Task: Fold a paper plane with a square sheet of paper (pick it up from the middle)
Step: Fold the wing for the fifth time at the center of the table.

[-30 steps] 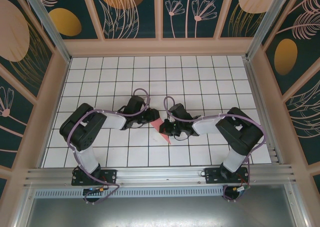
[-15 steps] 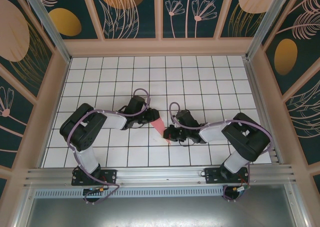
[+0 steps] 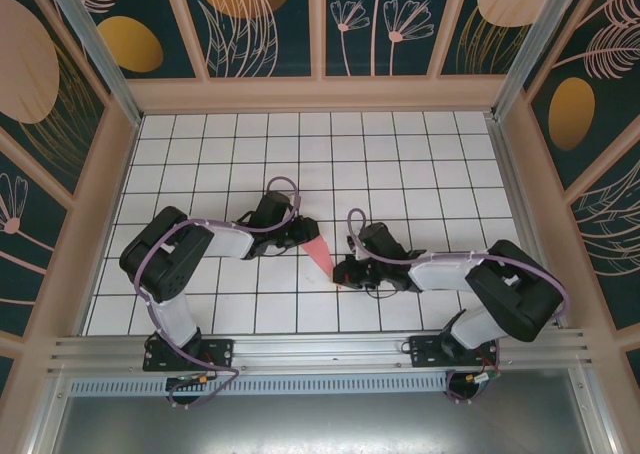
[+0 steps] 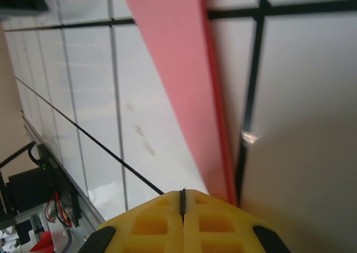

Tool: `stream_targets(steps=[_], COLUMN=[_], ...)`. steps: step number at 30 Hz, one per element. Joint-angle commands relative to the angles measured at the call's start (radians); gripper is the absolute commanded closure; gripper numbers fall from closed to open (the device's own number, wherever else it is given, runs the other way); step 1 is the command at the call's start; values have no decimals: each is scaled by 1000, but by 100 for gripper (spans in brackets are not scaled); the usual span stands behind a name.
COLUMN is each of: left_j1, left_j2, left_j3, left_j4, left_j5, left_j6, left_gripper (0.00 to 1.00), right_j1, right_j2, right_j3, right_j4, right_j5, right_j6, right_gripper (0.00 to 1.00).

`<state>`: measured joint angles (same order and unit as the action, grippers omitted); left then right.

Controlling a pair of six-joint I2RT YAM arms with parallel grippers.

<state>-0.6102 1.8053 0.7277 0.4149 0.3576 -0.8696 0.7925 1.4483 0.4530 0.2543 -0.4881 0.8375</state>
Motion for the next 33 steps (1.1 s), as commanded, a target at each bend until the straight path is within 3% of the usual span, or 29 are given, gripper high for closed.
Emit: stream_targets(steps=[1, 7, 16, 33], left_j1=[7, 6, 6, 7], left_j2=[37, 34, 34, 37], left_j3=[-15, -17, -29, -45], left_j4=[-107, -107, -94, -77], left_j5=[-95, -90, -86, -92], left_j6=[15, 13, 9, 1], left_gripper=[71, 71, 71, 71], right_j1=[-6, -21, -26, -34], right_j2=[-17, 108, 202, 27], right_j3=[71, 145, 101, -128], right_j4=[-11, 21, 23, -34], right_j5=[28, 16, -48, -75], right_j6=[-40, -25, -34, -41], right_gripper=[100, 100, 100, 100])
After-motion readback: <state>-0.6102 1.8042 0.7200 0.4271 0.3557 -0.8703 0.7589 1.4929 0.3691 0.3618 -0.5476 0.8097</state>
